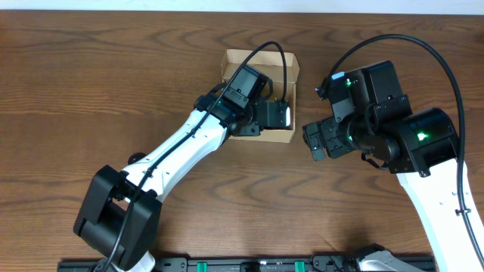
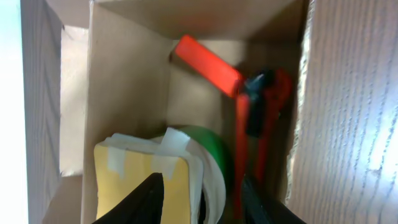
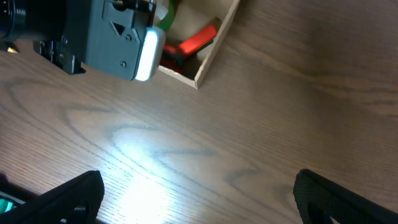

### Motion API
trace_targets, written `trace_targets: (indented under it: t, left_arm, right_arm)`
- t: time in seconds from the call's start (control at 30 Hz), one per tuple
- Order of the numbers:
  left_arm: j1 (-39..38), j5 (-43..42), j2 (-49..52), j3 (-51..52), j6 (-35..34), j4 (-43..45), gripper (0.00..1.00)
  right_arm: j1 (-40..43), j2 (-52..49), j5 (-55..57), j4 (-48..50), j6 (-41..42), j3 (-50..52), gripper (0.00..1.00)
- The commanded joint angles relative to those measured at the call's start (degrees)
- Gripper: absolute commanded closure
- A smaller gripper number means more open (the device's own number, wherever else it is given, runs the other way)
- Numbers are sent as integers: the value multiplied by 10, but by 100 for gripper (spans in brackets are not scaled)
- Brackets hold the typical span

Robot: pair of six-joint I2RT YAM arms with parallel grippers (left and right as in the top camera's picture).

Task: Pack container
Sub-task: 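Carry the second red cutter with the left gripper into the box, then move the left gripper to the black tape dispenser and grasp it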

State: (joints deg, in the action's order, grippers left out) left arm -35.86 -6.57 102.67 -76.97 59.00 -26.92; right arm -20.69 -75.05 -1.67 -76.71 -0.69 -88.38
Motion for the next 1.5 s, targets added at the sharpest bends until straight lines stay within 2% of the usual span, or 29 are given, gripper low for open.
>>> trace_targets:
  t: [0.0, 0.1, 0.23, 0.3, 0.5, 0.57, 0.7, 0.9, 0.97, 1.07, 1.23, 1.47]
  left_arm:
    - [-2, 33, -5, -6, -43, 0, 61]
    - [-2, 53, -36, -6, -113, -2, 60]
    - [4, 103, -95, -6, -267, -34, 50]
    - [16, 116, -124, -6, -346, -70, 48]
    - [102, 131, -189, -6, -607, -192, 46]
    - [138, 130, -198, -6, -649, -226, 37]
    - [210, 126, -198, -5, -688, -289, 15]
    - [281, 118, -195, 0, -690, -347, 15]
    - [306, 114, -195, 9, -711, -355, 4]
    - [347, 97, -195, 31, -778, -361, 5]
    - [381, 17, -195, 85, -885, -341, 5]
    - [381, -10, -195, 123, -909, -276, 5]
  right_arm:
    - [1, 0, 2, -1, -2, 0, 1]
    - [1, 0, 2, -1, -2, 0, 1]
    - [1, 0, 2, -1, -2, 0, 1]
    - [1, 0, 2, -1, -2, 0, 1]
    - [1, 0, 2, -1, -2, 0, 1]
    - [1, 0, 2, -1, -2, 0, 1]
    - [1, 0, 2, -1, -2, 0, 1]
    - [1, 0, 2, -1, -2, 0, 1]
    - [1, 0, 2, -1, -2, 0, 1]
    - [1, 0, 2, -1, -2, 0, 1]
    - [1, 0, 2, -1, -2, 0, 1]
    - [1, 0, 2, -1, -2, 0, 1]
